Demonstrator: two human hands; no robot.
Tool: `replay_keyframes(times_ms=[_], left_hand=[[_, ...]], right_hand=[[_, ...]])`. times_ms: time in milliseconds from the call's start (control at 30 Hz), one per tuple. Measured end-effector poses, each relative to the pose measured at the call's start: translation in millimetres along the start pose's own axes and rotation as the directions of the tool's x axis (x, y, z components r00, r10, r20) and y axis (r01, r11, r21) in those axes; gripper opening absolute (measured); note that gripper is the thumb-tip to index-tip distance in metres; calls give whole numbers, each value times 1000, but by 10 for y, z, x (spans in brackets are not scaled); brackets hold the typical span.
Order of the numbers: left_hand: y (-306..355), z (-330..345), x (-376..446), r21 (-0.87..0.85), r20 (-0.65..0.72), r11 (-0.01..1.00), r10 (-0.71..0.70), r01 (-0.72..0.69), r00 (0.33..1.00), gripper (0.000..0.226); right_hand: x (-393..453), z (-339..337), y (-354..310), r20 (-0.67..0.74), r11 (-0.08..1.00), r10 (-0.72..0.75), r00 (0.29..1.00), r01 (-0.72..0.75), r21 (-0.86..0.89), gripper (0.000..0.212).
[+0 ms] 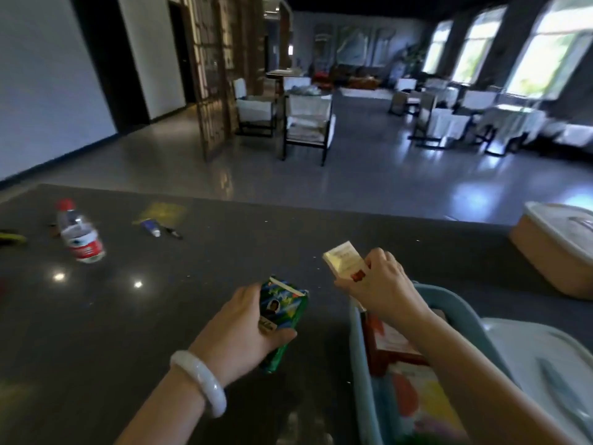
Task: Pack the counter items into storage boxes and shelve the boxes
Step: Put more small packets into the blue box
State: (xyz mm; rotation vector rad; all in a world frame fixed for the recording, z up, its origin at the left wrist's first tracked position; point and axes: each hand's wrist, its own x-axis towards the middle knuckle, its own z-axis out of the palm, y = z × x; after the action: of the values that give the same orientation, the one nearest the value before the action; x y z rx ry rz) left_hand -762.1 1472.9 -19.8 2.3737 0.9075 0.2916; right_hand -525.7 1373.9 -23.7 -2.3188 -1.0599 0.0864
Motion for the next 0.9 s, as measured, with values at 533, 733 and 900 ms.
replay_keyframes(times_ms=[533,733,900], left_hand=[[1494,1255,588,338,-6,941,18,-15,1000,85],[1543,1481,612,325,-75,946,41,-14,996,87],[1501,1562,577,327,-129,944,82,-36,988,90]], right_hand=[[-508,-414,1142,-54,967,176,983,-183,-177,62],[-482,-335,1262,-53,960,106,993,-116,-256,58],[-501,-356,1341,-41,963,35,999,-44,-265,42]])
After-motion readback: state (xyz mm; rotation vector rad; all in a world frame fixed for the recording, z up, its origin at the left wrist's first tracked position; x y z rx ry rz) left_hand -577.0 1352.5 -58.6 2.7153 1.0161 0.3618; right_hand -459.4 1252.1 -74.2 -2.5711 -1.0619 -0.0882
